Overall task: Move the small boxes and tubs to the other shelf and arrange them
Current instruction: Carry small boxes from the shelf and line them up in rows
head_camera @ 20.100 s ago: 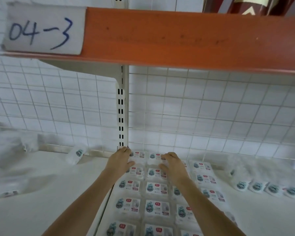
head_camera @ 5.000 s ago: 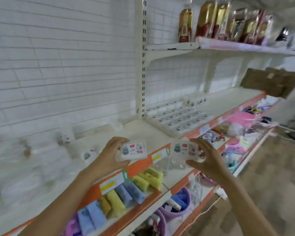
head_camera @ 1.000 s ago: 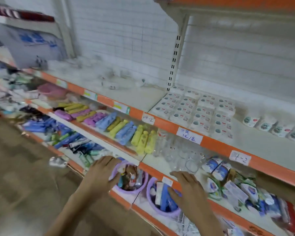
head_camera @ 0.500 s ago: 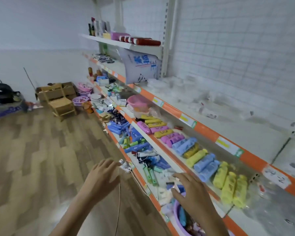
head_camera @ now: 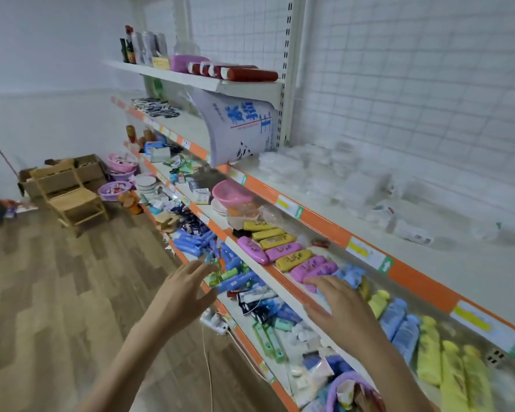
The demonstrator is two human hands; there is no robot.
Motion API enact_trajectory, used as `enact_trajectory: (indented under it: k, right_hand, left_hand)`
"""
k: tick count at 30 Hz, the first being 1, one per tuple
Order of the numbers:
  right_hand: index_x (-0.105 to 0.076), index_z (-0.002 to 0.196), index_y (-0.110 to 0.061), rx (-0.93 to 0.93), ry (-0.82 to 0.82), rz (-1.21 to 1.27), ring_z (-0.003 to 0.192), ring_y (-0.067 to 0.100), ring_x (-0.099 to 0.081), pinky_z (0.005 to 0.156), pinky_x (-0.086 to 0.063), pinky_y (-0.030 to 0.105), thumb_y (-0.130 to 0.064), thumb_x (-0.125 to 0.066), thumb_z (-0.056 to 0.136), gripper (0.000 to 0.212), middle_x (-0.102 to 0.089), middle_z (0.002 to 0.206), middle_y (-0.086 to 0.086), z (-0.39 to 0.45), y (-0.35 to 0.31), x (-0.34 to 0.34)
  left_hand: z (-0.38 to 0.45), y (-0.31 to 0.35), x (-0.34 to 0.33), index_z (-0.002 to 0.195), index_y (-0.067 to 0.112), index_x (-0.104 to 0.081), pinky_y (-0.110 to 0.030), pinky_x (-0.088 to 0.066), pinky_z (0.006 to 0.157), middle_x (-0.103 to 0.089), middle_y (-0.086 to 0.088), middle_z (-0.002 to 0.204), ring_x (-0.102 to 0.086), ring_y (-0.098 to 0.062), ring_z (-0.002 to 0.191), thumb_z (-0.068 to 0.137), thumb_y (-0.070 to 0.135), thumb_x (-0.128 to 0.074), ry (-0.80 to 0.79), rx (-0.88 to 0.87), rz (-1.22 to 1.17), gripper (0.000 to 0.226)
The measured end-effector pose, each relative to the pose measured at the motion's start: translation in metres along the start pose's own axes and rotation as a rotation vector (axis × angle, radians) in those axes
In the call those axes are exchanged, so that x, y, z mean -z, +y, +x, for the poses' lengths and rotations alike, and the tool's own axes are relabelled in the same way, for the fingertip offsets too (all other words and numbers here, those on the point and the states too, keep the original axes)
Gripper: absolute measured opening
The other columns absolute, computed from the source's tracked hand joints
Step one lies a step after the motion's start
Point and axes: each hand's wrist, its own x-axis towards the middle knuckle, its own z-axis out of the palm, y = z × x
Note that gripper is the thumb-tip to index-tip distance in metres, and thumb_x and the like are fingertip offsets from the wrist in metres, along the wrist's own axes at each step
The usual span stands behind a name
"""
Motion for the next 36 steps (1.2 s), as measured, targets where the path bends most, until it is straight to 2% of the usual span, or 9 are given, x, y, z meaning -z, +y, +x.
enact_trajectory:
  k: [3, 5, 8, 11, 17, 21, 24, 32, 36]
  right_hand:
    - [-0.051, 0.126, -0.025, -0.031, 0.077, -0.008, 0.119, 0.013, -0.046, 0.097, -0.036, 0.026, -0.045, -0.047, 0.088, 0.044, -0.052, 0.125, -0.009, 0.049, 0.024, 0.016]
    - [-0.055, 0.123, -0.024, -0.019, 0.136, -0.038, 0.113, 0.016, -0.051, 0.094, -0.04, 0.029, -0.048, -0.044, 0.083, 0.048, -0.056, 0.121, -0.007, 0.087, 0.04, 0.028]
    - [-0.054, 0.123, -0.025, 0.0, 0.204, -0.032, 0.113, 0.016, -0.05, 0.094, -0.041, 0.03, -0.035, -0.057, 0.087, 0.037, -0.056, 0.12, -0.007, 0.148, 0.062, 0.047]
    - [-0.05, 0.126, -0.026, 0.041, 0.235, -0.037, 0.117, 0.011, -0.045, 0.096, -0.037, 0.027, -0.035, -0.056, 0.088, 0.039, -0.051, 0.127, -0.011, 0.211, 0.075, 0.064]
    - [-0.041, 0.133, -0.027, 0.065, 0.073, -0.096, 0.122, 0.016, -0.038, 0.097, -0.034, 0.029, -0.042, -0.058, 0.085, 0.053, -0.043, 0.135, -0.004, 0.332, 0.087, 0.072]
    - [-0.031, 0.14, -0.026, 0.034, -0.13, -0.239, 0.129, 0.023, -0.032, 0.102, -0.034, 0.039, -0.058, -0.061, 0.076, 0.078, -0.033, 0.143, 0.003, 0.383, 0.091, 0.046]
    - [-0.026, 0.141, -0.029, -0.022, -0.182, -0.207, 0.135, 0.023, -0.02, 0.105, -0.03, 0.042, -0.068, -0.061, 0.07, 0.088, -0.022, 0.147, 0.003, 0.403, 0.098, 0.024]
    - [-0.037, 0.131, -0.036, -0.224, -0.141, 0.034, 0.119, 0.013, -0.026, 0.097, -0.035, 0.029, -0.042, -0.067, 0.075, 0.064, -0.028, 0.126, -0.004, 0.422, 0.117, 0.019]
    - [-0.046, 0.126, -0.033, -0.355, -0.033, 0.159, 0.115, 0.014, -0.049, 0.097, -0.041, 0.032, -0.038, -0.062, 0.082, 0.048, -0.049, 0.129, -0.005, 0.424, 0.119, 0.021]
  left_hand:
    - [0.062, -0.002, -0.004, 0.118, 0.018, -0.059, -0.022, -0.044, 0.081, -0.059, 0.003, 0.117, -0.058, -0.012, 0.093, 0.085, 0.023, -0.064, 0.024, -0.065, -0.044, 0.034]
    - [0.108, -0.007, -0.007, 0.12, 0.017, -0.057, -0.018, -0.038, 0.079, -0.058, 0.002, 0.119, -0.057, -0.014, 0.097, 0.086, 0.022, -0.063, 0.047, -0.113, -0.036, 0.035]
    - [0.178, -0.012, -0.008, 0.122, 0.017, -0.056, -0.021, -0.036, 0.085, -0.056, 0.002, 0.121, -0.052, -0.016, 0.111, 0.087, 0.024, -0.061, 0.081, -0.16, -0.029, 0.036]
    - [0.247, -0.015, -0.003, 0.122, 0.017, -0.056, -0.024, -0.04, 0.082, -0.057, 0.001, 0.119, -0.054, -0.015, 0.103, 0.087, 0.029, -0.059, 0.098, -0.205, 0.0, 0.037]
    - [0.368, -0.026, -0.002, 0.132, 0.019, -0.044, -0.029, -0.038, 0.091, -0.048, -0.003, 0.13, -0.049, -0.02, 0.112, 0.087, 0.034, -0.058, 0.038, -0.226, 0.122, 0.05]
    - [0.426, -0.033, -0.021, 0.141, 0.023, -0.029, -0.029, -0.034, 0.098, -0.037, -0.001, 0.139, -0.042, -0.019, 0.12, 0.084, 0.045, -0.06, -0.152, -0.306, 0.24, 0.068]
    - [0.456, -0.039, -0.043, 0.145, 0.023, -0.019, -0.032, -0.035, 0.101, -0.025, -0.003, 0.146, -0.035, -0.02, 0.127, 0.079, 0.051, -0.063, -0.273, -0.397, 0.213, 0.085]
    - [0.505, -0.057, -0.083, 0.137, 0.02, -0.039, -0.032, -0.026, 0.108, -0.036, -0.006, 0.138, -0.028, -0.021, 0.128, 0.081, 0.051, -0.061, -0.265, -0.596, 0.001, 0.068]
    - [0.52, -0.061, -0.095, 0.135, 0.019, -0.042, -0.033, -0.026, 0.109, -0.038, -0.007, 0.138, -0.027, -0.022, 0.13, 0.077, 0.049, -0.065, -0.291, -0.657, -0.116, 0.069]
